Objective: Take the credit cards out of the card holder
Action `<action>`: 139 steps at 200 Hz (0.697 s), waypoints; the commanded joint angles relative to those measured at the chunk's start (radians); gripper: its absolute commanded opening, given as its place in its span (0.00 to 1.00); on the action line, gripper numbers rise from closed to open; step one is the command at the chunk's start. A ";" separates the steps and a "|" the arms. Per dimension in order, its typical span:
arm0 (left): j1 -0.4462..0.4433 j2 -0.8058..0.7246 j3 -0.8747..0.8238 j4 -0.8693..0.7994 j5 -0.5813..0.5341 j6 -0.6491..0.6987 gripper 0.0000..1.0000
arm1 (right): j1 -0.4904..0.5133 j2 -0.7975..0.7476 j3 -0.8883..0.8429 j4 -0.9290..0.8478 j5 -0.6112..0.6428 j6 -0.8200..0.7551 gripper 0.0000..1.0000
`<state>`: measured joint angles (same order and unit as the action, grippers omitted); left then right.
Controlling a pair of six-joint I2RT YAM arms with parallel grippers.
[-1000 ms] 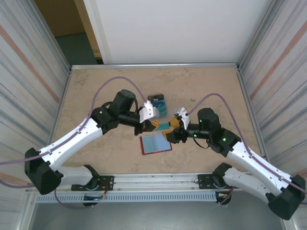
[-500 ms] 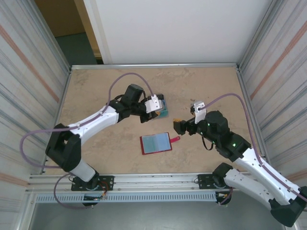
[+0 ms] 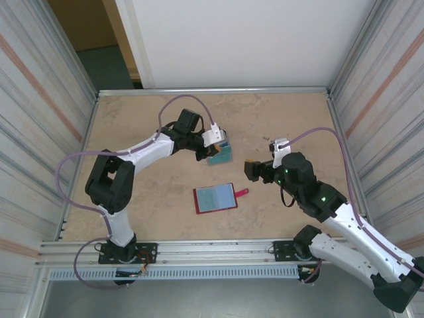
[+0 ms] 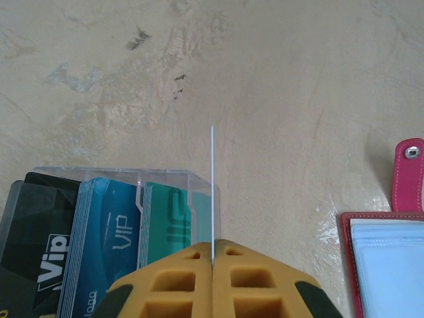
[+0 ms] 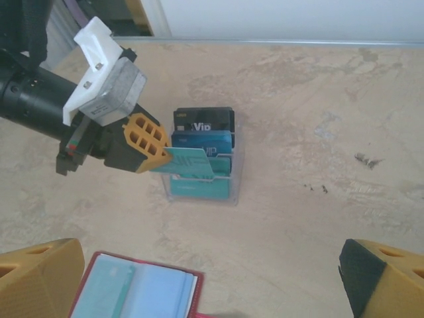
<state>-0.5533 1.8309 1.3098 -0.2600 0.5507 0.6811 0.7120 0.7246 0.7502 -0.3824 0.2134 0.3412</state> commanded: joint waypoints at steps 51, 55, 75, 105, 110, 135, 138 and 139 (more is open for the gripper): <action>0.030 0.072 0.086 -0.025 0.038 0.008 0.00 | -0.005 -0.039 -0.004 -0.029 0.036 0.066 0.99; 0.032 0.075 0.089 -0.027 0.041 0.008 0.00 | -0.006 -0.040 -0.003 -0.029 0.038 0.066 0.99; 0.041 0.089 0.094 -0.031 0.047 0.006 0.00 | -0.005 -0.042 -0.003 -0.030 0.041 0.070 0.99; 0.047 0.107 0.102 -0.035 0.051 0.006 0.00 | -0.005 -0.036 -0.004 -0.028 0.042 0.073 0.99; 0.047 0.112 0.104 -0.039 0.052 0.005 0.00 | -0.007 -0.033 -0.003 -0.026 0.043 0.073 0.99; 0.048 0.127 0.109 -0.045 0.055 0.005 0.00 | -0.006 -0.025 -0.002 -0.024 0.041 0.073 0.99; 0.048 0.129 0.109 -0.045 0.054 0.005 0.00 | -0.007 -0.025 -0.002 -0.024 0.043 0.074 0.99; 0.048 0.129 0.109 -0.045 0.054 0.005 0.00 | -0.007 -0.024 -0.002 -0.024 0.043 0.074 0.99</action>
<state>-0.5114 1.9373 1.3914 -0.2760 0.5735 0.6807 0.7120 0.6991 0.7498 -0.4053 0.2359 0.3897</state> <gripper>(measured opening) 0.047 0.986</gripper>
